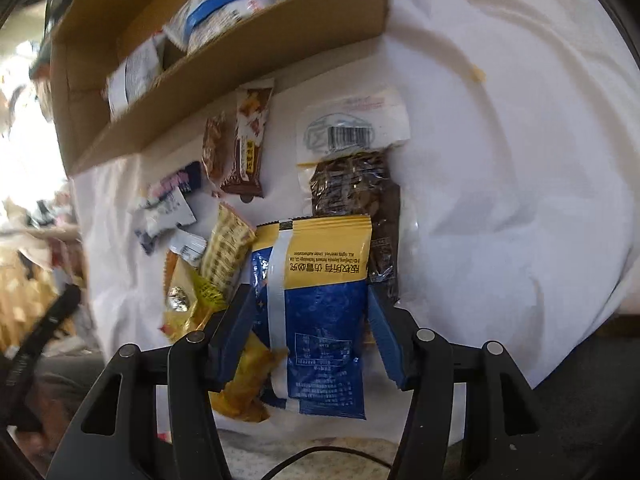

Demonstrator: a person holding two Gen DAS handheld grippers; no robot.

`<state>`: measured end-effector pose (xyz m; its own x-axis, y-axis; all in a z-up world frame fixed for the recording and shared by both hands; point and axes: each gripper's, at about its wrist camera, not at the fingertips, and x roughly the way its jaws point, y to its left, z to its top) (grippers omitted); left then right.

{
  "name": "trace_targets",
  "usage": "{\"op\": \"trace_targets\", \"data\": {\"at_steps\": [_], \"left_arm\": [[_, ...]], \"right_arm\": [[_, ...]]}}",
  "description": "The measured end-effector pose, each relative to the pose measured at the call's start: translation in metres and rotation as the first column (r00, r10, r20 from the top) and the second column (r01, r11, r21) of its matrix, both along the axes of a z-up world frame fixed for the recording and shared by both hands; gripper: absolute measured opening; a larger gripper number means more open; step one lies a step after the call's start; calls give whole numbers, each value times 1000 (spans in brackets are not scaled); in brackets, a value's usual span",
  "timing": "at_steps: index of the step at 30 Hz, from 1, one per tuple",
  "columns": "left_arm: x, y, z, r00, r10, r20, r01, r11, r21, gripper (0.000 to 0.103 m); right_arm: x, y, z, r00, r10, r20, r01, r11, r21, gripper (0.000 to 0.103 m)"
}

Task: Organize snacks
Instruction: 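Grasp the blue-yellow bag with the right gripper while left holds the bar, then carry bar and blue bag over the box and release both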

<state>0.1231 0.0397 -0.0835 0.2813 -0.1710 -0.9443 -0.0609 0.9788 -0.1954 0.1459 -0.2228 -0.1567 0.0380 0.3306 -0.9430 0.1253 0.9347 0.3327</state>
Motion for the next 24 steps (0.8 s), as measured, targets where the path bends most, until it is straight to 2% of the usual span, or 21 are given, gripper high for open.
{"op": "trace_targets", "data": {"at_steps": [3,5,9,11,12,16,19,24], "left_arm": [[1,1,0,1000,10,-1,-10,1000,-14,27],[1,2,0,1000,12,-2,-12,1000,-15,27],[2,3,-2,1000,25,-6,-25,1000,-17,27],[2,2,-2,1000,26,-4,-26,1000,-13,27],[3,1,-2,1000,25,-3,-25,1000,-7,27],[2,0,-3,1000,27,5,-27,1000,13,27],[2,3,-4,999,34,8,-35,999,29,27],[0,9,-5,998,65,17,-66,997,32,27]], "right_arm": [[-1,21,-1,998,50,24,-48,996,-69,76],[-1,32,-2,996,88,35,-83,989,-122,80],[-3,48,-8,986,160,48,-145,962,-232,79],[-4,52,-11,983,180,48,-161,951,-263,75],[-5,54,-11,982,184,53,-163,948,-274,67],[-10,47,-1,983,163,88,-138,962,-236,46],[-14,35,12,984,128,124,-107,982,-157,41],[-23,16,49,968,49,245,-43,999,-32,40]]}}
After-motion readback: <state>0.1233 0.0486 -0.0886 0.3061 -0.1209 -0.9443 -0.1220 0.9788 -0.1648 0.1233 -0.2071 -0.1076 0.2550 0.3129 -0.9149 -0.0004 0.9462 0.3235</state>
